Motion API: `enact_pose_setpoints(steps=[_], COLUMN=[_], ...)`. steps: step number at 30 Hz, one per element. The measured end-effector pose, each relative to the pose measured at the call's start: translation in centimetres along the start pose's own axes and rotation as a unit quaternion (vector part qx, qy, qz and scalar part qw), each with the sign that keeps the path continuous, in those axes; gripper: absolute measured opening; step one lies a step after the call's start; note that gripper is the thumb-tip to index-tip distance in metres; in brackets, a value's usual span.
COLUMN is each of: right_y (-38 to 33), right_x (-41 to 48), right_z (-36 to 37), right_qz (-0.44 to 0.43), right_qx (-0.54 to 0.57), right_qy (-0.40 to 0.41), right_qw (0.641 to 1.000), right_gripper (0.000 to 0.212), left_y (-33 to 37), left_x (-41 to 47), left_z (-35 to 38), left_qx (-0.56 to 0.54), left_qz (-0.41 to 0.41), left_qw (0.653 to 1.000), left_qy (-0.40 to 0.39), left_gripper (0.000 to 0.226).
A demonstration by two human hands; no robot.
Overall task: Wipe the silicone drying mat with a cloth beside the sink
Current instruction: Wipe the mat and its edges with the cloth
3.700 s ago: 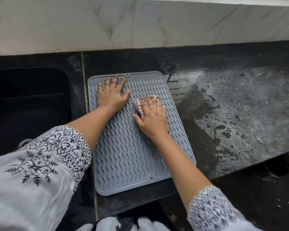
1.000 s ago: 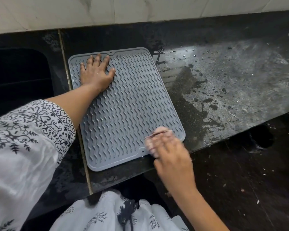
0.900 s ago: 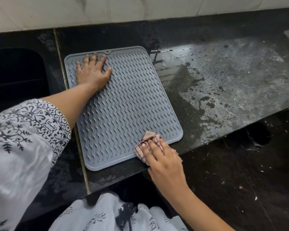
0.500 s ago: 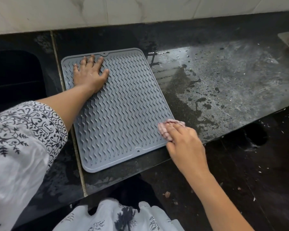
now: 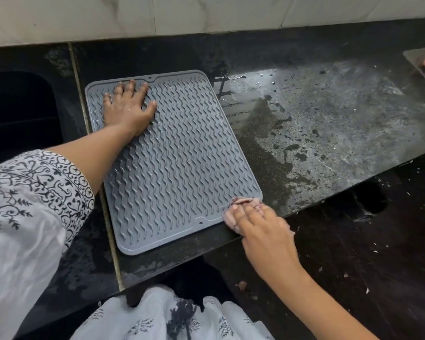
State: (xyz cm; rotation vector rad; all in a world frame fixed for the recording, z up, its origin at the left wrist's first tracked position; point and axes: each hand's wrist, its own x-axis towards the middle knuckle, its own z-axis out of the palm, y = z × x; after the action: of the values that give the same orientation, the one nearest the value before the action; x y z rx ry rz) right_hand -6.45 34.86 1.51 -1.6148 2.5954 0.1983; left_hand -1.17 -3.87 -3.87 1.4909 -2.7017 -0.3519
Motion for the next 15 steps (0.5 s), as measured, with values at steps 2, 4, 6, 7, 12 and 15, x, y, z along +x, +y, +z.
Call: enact_pose_setpoints(steps=[2, 4, 6, 7, 12, 15], right_y=[2.0, 2.4, 1.8, 1.3, -2.1, -4.8], right_x=[0.8, 1.1, 0.9, 0.6, 0.1, 0.7], right_z=[-0.2, -0.4, -0.4, -0.5, -1.4, -1.9], right_qz=[0.055, 0.086, 0.099, 0.106, 0.070, 0.009], right_qx=[0.000, 0.011, 0.009, 0.007, 0.066, 0.058], right_qy=[0.004, -0.001, -0.006, -0.008, 0.032, 0.025], right_qw=[0.998, 0.996, 0.995, 0.994, 0.995, 0.998], right_gripper=[0.050, 0.049, 0.051, 0.053, 0.050, 0.044], left_y=[0.1, 0.1, 0.1, 0.1, 0.1, 0.1], left_x=[0.0, 0.0, 0.1, 0.1, 0.1, 0.0], left_z=[0.0, 0.0, 0.0, 0.1, 0.2, 0.1], left_qx=[0.001, 0.001, 0.000, 0.001, 0.004, -0.001], left_qz=[-0.001, 0.000, -0.001, -0.001, -0.004, 0.001], left_qw=[1.000, 1.000, 1.000, 1.000, 1.000, 1.000], left_qy=[0.003, 0.005, 0.003, 0.003, 0.007, 0.009], left_gripper=[0.063, 0.063, 0.063, 0.063, 0.062, 0.062])
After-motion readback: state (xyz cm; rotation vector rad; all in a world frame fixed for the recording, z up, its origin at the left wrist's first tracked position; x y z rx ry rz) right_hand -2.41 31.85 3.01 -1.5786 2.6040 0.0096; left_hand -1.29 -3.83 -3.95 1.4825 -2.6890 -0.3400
